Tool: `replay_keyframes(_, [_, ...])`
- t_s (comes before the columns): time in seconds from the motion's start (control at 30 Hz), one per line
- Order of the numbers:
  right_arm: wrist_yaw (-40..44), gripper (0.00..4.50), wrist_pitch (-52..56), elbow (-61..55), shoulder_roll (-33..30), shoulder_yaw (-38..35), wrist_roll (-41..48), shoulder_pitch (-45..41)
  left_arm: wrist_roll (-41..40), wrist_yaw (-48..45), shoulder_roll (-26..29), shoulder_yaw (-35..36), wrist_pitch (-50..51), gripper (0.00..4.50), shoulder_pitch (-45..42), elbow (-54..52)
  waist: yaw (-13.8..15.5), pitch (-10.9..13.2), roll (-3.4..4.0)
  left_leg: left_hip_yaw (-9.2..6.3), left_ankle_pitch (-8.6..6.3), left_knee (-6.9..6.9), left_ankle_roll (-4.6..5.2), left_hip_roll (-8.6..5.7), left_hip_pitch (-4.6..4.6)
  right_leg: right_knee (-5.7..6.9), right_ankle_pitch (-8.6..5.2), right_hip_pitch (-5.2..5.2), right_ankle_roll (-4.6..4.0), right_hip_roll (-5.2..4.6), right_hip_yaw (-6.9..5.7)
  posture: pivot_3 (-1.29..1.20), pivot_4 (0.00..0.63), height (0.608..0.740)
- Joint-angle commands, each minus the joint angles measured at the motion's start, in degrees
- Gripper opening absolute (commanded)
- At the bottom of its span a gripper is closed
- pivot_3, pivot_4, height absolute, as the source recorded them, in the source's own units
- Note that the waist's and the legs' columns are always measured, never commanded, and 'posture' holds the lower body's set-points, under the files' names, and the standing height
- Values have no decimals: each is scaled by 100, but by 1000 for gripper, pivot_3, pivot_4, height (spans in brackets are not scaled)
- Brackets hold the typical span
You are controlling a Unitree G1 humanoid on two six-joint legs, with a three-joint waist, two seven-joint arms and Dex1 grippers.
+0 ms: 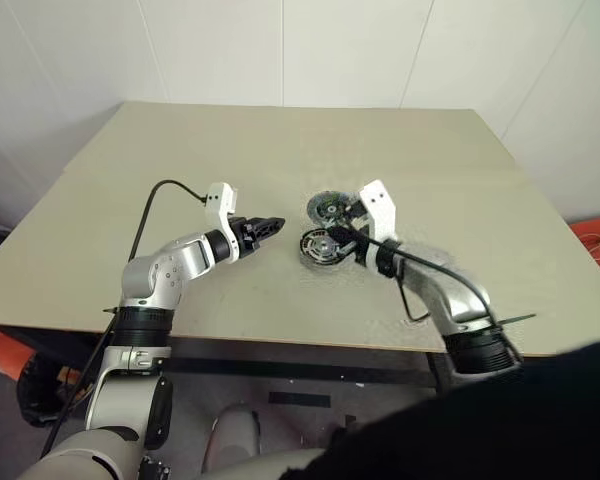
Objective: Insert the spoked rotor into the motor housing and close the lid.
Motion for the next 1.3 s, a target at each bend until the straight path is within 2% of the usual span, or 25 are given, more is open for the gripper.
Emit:
replay_keyframes(0.03, [457, 0, -12, -576, -570, 338, -238, -154, -67, -18, 4, 214, -138, 2531, -260, 83, 5, 0, -1, -1, 0, -1, 0, 0, 0, 0, 0, 0, 0, 1, -1, 0, 0, 740])
replay_keyframes(0.1, [684, 0, -25, -748, -834, 500, -283, -138, -26, -57, 63, 254, -183, 2531, -310, 151, 5, 0, -1, -1, -1, -4, 1, 1, 2, -3, 1, 2, 3, 2, -2, 0, 0, 740])
replay_keyframes(0.23, [969, 903, 151, -945, -960, 463, -71, -211, 32, -107, 170, 309, -271, 2556, -354, 262, -15, 1, 0, 1, -1, -4, 2, 2, 1, -2, 0, -4, 0, 2, 1, 0, 0, 740])
replay_keyframes(0.47, [1244, 3355, -39, -581, -1061, 971, -447, -134, 56, -94, 168, 344, -320, 2556, -338, 314, -4, 1, 0, 0, -1, 4, 3, 2, 3, 3, 0, 3, -2, 1, 1, 0, 0, 740])
replay_keyframes(0.7, [1592, 3355, -106, 18, -1058, 1282, -593, -318, 57, -52, 146, 392, -315, 2556, -293, 280, -4, 1, 0, 0, -1, 5, 3, 2, 1, 5, 0, 1, -3, 1, 0, 0, 0, 740])
replay_keyframes(0.8, [1545, 3355, -58, 146, -1153, 1404, -898, -624, 58, -20, 129, 406, -315, 2556, -234, 267, -5, 1, 0, 0, -1, 8, 4, 2, 0, 9, 0, -1, -4, 1, 1, 0, 0, 740])
replay_keyframes(0.97, [1957, 3355, 126, 41, -1320, 1513, -1056, -1554, 40, 23, 43, 398, -303, 2556, -124, 222, -17, 1, 0, 1, -1, 16, 3, 4, 1, 29, -2, -8, -6, 2, 5, 0, 0, 740])
replay_keyframes(1.1, [2838, 3355, 328, -343, -1691, 1737, -921, -2107, 48, 74, -40, 428, -329, 2556, -147, 289, 11, 2, -1, 0, -1, 22, 4, 5, 2, 37, -4, -6, -11, 2, 3, 0, 0, 740])
replay_keyframes(1.3, [4021, 3355, 391, -701, -2443, 2289, -935, -2062, 53, 118, -115, 487, -440, 2556, -98, 369, 27, 3, -4, -1, -14, 40, 26, 4, -1, 34, -4, 3, -10, -2, 3, 0, 0, 740])
